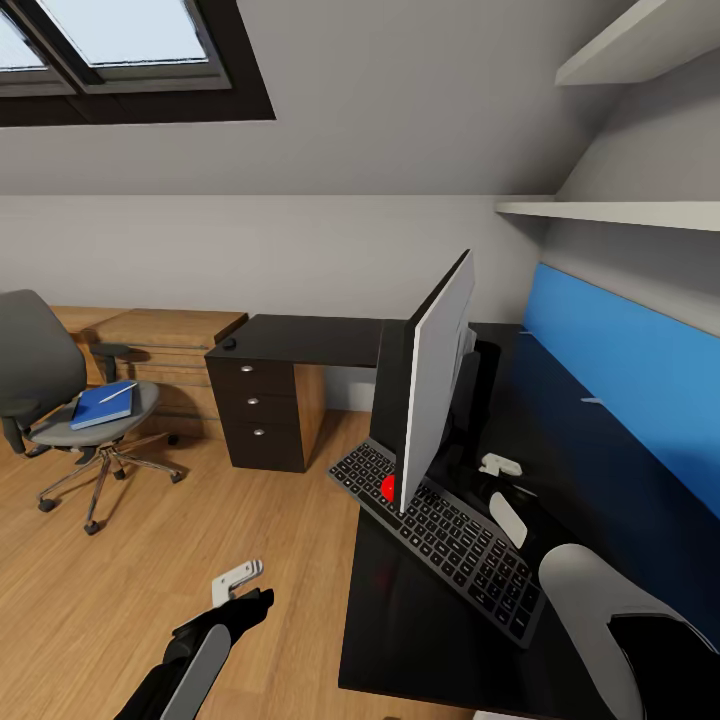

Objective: In the bedroom, organize the workspace by keeping the computer under the desk, ensuring the monitor is on the desk, placing the keyboard on the desk next to the monitor, placing the mouse on the desk next to the keyboard, moving the folder from the swivel chair onto the desk next to the mouse, stacking the notebook on top of the folder with the pen on top of the notebook, and positioning the swivel chair next to the desk.

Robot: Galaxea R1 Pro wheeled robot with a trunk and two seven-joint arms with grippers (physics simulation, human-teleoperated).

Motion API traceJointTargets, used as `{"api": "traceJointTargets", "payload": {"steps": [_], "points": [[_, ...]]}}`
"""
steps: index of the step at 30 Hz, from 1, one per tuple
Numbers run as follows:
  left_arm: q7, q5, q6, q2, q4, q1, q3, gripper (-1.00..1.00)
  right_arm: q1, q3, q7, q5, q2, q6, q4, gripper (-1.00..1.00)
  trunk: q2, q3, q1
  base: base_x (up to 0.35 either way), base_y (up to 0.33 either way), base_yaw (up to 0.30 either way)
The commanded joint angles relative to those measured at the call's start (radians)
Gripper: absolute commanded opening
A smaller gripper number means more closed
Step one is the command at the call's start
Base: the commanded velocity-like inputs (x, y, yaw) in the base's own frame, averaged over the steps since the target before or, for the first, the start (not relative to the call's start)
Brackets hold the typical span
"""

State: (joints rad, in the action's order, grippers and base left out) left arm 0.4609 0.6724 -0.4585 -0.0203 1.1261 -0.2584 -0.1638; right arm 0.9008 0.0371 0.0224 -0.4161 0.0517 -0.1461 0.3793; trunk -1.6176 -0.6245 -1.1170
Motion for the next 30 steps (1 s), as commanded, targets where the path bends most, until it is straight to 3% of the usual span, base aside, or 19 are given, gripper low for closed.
{"api": "traceJointTargets", "payload": {"steps": [1,8,30], "points": [[0.01,0.01,0.0,-0.001,0.001,-0.001,-0.003,1.0,0.0,0.004,0.002,-0.018,0.001,-0.008,-0.067,1.0,0.0,-0.001,0.0,0.0,0.0,0.0],[0.009,0.01,0.0,0.0,0.001,-0.001,-0.003,1.0,0.0,0.004,0.002,-0.017,0.001,-0.007,-0.067,1.0,0.0,-0.001,0.0,-0.01,0.0,0.0],[0.008,0.009,0.0,0.006,0.0,-0.001,-0.003,1.0,0.0,0.004,-0.001,-0.016,-0.001,-0.006,-0.073,1.0,0.0,-0.001,0.0,-0.137,0.0,0.0]]}}
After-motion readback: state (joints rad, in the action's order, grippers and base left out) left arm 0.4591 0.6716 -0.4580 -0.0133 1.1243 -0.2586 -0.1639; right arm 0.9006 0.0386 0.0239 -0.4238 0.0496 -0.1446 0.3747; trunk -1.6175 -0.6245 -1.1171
